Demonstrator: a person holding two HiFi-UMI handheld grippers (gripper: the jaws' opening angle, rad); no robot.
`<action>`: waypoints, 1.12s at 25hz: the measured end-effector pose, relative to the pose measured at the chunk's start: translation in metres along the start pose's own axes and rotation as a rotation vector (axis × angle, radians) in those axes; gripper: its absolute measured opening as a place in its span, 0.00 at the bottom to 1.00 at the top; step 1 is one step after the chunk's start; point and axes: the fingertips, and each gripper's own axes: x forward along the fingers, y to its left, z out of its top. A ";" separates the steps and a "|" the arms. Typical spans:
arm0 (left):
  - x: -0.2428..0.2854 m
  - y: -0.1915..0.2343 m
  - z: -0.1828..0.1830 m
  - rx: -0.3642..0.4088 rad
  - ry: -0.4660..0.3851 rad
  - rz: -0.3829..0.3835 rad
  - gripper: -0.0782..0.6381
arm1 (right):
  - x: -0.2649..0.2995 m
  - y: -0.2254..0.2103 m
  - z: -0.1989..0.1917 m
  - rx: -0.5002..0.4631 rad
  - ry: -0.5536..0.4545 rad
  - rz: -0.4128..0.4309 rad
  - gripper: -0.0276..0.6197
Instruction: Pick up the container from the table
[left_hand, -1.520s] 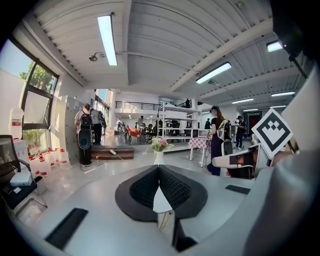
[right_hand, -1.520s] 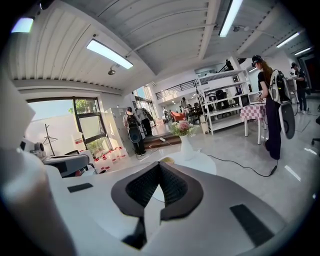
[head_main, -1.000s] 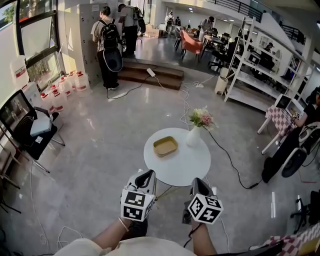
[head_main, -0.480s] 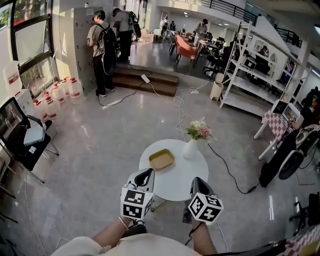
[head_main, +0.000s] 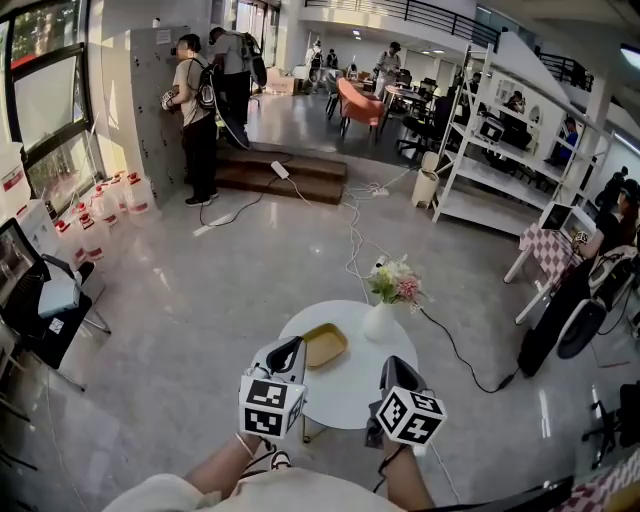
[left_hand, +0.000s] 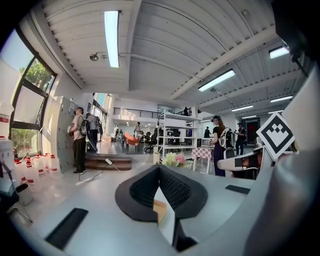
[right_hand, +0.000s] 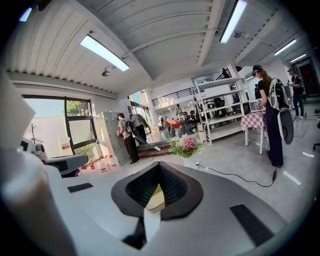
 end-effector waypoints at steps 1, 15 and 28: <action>0.004 0.002 -0.001 -0.003 0.003 -0.003 0.13 | 0.004 0.000 0.001 -0.002 0.002 -0.004 0.08; 0.064 0.041 -0.011 -0.039 0.036 -0.043 0.13 | 0.060 0.006 0.009 -0.043 0.038 -0.055 0.08; 0.107 0.059 -0.045 -0.079 0.116 -0.095 0.13 | 0.077 0.010 -0.002 0.000 0.054 -0.090 0.08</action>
